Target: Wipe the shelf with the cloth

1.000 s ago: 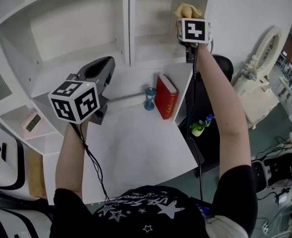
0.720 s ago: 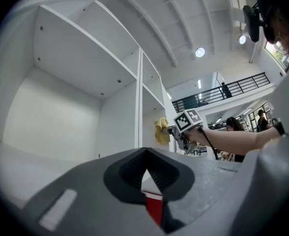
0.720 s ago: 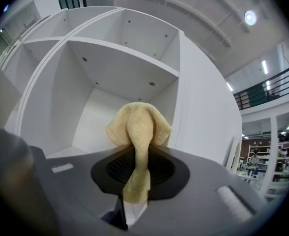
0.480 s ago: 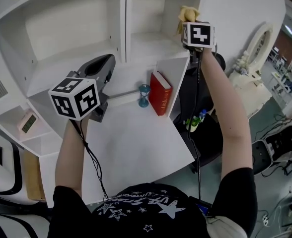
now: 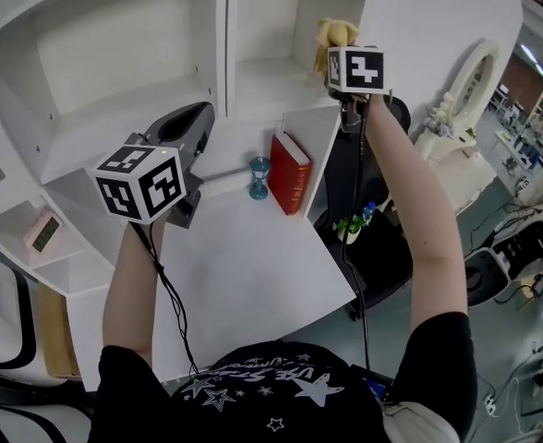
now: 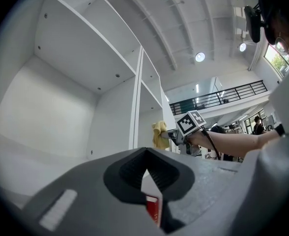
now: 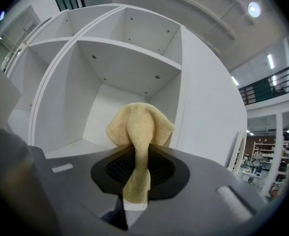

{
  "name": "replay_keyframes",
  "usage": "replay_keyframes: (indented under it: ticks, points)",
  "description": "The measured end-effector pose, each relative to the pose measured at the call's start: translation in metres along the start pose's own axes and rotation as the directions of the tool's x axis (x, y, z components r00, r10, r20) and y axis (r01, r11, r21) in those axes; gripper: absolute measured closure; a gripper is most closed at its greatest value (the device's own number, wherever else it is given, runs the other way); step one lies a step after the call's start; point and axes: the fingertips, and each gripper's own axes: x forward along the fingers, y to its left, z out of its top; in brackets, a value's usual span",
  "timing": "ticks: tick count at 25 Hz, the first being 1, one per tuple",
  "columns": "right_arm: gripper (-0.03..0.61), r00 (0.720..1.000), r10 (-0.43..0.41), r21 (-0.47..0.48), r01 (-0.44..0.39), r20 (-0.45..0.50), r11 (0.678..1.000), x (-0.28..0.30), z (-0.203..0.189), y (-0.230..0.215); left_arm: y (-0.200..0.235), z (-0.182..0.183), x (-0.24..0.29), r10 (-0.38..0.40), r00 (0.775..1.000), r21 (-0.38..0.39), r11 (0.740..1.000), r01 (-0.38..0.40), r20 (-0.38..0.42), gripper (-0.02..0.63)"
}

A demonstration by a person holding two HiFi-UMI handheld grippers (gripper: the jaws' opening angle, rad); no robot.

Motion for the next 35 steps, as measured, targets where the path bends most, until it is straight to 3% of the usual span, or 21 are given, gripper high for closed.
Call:
replay_keyframes:
  ticks: [6, 13, 25, 30, 35]
  points:
    - [0.494, 0.999, 0.043, -0.018, -0.043, -0.023, 0.999, 0.016, -0.007, 0.015, 0.001, -0.005, -0.001, 0.056, 0.998, 0.075, 0.996, -0.054, -0.026, 0.614]
    - [0.494, 0.996, 0.081, -0.041, -0.082, -0.024, 0.996, 0.058, 0.003, 0.037, 0.017, -0.007, -0.008, 0.115, 0.993, 0.084, 0.99, -0.111, -0.038, 0.612]
    - [0.492, 0.985, 0.152, -0.033, -0.155, -0.083, 0.987, 0.141, 0.0, 0.074, 0.042, -0.01, -0.022, 0.256, 0.964, 0.113, 0.962, -0.248, -0.065, 0.613]
    - [0.491, 0.978, 0.162, 0.013, -0.162, -0.131, 0.987, 0.174, -0.011, 0.073, 0.052, -0.025, -0.023, 0.282, 0.954, 0.091, 0.958, -0.274, -0.104, 0.612]
    - [0.491, 0.975, 0.173, -0.01, -0.176, -0.138, 0.984, 0.2, -0.012, 0.077, 0.058, -0.032, -0.029, 0.318, 0.941, 0.093, 0.947, -0.308, -0.118, 0.612]
